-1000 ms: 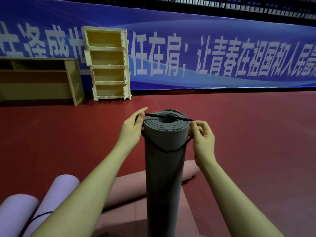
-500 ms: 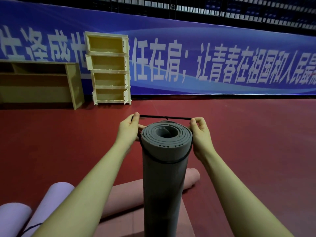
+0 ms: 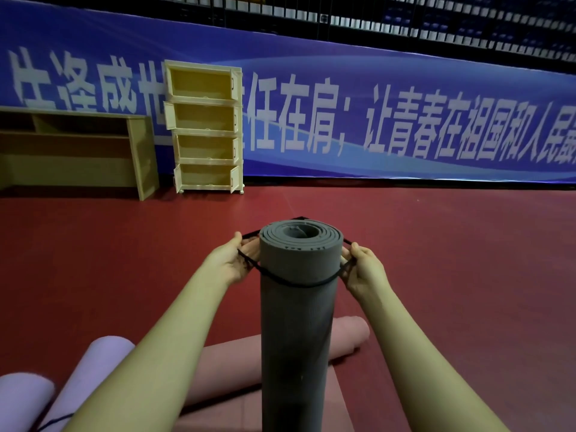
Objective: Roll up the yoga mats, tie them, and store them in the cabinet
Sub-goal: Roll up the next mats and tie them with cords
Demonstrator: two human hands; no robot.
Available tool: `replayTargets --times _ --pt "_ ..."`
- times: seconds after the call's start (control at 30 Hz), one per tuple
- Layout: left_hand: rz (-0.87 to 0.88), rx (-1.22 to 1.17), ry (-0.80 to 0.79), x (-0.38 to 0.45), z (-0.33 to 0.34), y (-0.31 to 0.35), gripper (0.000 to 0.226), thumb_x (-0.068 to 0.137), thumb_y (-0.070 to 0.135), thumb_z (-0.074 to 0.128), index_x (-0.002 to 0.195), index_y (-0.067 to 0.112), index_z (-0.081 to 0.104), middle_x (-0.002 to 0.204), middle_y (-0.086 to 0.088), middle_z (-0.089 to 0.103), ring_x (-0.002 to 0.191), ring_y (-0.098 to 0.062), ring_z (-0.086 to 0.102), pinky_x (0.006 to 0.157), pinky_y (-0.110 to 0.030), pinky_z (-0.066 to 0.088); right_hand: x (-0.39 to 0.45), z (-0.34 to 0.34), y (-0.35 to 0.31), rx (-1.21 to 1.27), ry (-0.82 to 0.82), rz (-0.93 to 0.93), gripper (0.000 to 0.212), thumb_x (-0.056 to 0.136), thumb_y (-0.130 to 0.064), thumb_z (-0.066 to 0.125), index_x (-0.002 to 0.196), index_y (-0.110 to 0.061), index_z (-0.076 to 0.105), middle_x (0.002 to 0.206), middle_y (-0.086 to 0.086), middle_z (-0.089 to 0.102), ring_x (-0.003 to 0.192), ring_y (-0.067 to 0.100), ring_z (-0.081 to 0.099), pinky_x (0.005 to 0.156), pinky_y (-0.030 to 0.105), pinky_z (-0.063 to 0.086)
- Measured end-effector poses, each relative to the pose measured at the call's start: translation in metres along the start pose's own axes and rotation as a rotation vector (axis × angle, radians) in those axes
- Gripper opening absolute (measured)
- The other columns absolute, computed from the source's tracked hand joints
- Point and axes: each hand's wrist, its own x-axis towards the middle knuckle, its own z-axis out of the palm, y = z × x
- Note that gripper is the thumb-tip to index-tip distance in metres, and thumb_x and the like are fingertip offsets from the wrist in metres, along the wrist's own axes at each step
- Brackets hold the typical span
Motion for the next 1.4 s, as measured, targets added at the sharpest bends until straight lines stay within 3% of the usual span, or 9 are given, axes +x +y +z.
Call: replayTargets --times 0.13,0.23,0.57,0.67,0.77,0.83,0.97,1.07,1.4 --pt "0.139 0.285 -0.059 0.0 0.009 0.001 0.028 0.102 0.035 0.039 0.12 0.017 0.049 0.068 -0.002 0.071 0.054 -0.01 0.066 0.044 -0.021 0.049 0.0 0.005 -0.002 -0.376 -0.015 -0.224 0.019 0.103 -0.023 0.043 0.087 -0.013 0.049 0.068 0.001 0.051 0.051 0.01 0.047 0.047 0.024 0.038" --pt "0.244 0.443 -0.081 0.005 0.014 0.005 0.029 0.1 0.039 0.041 0.105 0.014 0.057 0.072 0.0 0.073 0.064 -0.015 0.058 0.056 -0.026 0.037 0.004 0.007 -0.005 -0.506 -0.07 -0.284 0.02 0.102 -0.028 0.045 0.087 -0.016 0.051 0.076 0.003 0.051 0.069 0.016 0.046 0.062 0.031 0.039" --pt "-0.028 0.026 -0.083 0.015 0.008 -0.01 0.037 0.103 0.032 0.037 0.084 0.006 0.056 0.058 -0.004 0.069 0.049 -0.014 0.067 0.046 -0.023 0.054 0.024 -0.008 0.003 -0.042 -0.03 0.038 0.021 0.101 -0.014 0.045 0.115 -0.002 0.054 0.077 0.008 0.065 0.064 0.016 0.061 0.055 0.025 0.052" --pt "-0.056 -0.131 -0.059 0.017 -0.002 -0.007 0.039 0.104 0.027 0.034 0.085 0.001 0.056 0.053 -0.009 0.067 0.045 -0.017 0.065 0.082 -0.021 0.051 0.02 -0.013 0.008 0.088 -0.059 0.107 0.018 0.105 -0.016 0.033 0.111 -0.006 0.047 0.06 0.004 0.068 0.048 0.015 0.063 0.043 0.021 0.049" --pt "-0.091 -0.24 -0.066 0.018 -0.015 -0.003 0.044 0.105 0.026 0.032 0.103 -0.009 0.058 0.067 -0.023 0.069 0.062 -0.018 0.07 0.099 -0.021 0.036 0.011 -0.021 0.016 0.191 -0.032 0.172 0.024 0.105 -0.013 0.029 0.124 -0.004 0.042 0.105 0.017 0.069 0.077 0.024 0.072 0.068 0.035 0.059" --pt "-0.087 -0.265 -0.062 0.017 -0.025 -0.005 0.042 0.105 0.024 0.031 0.104 -0.01 0.056 0.069 -0.025 0.068 0.065 -0.019 0.071 0.093 -0.022 0.041 0.007 -0.028 0.017 0.27 0.044 0.204 0.028 0.105 -0.01 0.032 0.131 -0.003 0.04 0.118 0.024 0.063 0.099 0.027 0.068 0.086 0.039 0.053" --pt "-0.086 -0.242 -0.05 0.009 -0.041 -0.016 0.042 0.104 0.024 0.035 0.089 -0.008 0.057 0.059 -0.012 0.069 0.048 -0.014 0.066 0.061 -0.017 0.054 -0.001 -0.044 0.027 0.278 0.089 0.223 0.012 0.102 -0.009 0.04 0.105 -0.003 0.049 0.058 0.013 0.066 0.044 0.014 0.064 0.044 0.024 0.054" --pt "-0.079 -0.071 -0.013 0.003 -0.05 -0.027 0.042 0.102 0.024 0.04 0.075 0.0 0.064 0.051 -0.002 0.066 0.037 -0.003 0.057 0.036 -0.014 0.043 -0.007 -0.06 0.033 0.124 0.124 0.193 0.023 0.102 -0.011 0.042 0.079 -0.01 0.044 0.06 0.004 0.048 0.031 0.006 0.046 0.035 0.015 0.042" --pt "-0.177 0.251 0.014 0.019 -0.099 -0.085 0.031 0.1 0.023 0.046 0.085 0.001 0.063 0.05 0.002 0.062 0.035 -0.001 0.051 0.037 -0.013 0.042 -0.01 -0.122 0.089 -0.233 0.083 0.26 0.02 0.101 -0.01 0.043 0.081 -0.011 0.046 0.058 0.005 0.044 0.034 0.01 0.041 0.033 0.016 0.035"
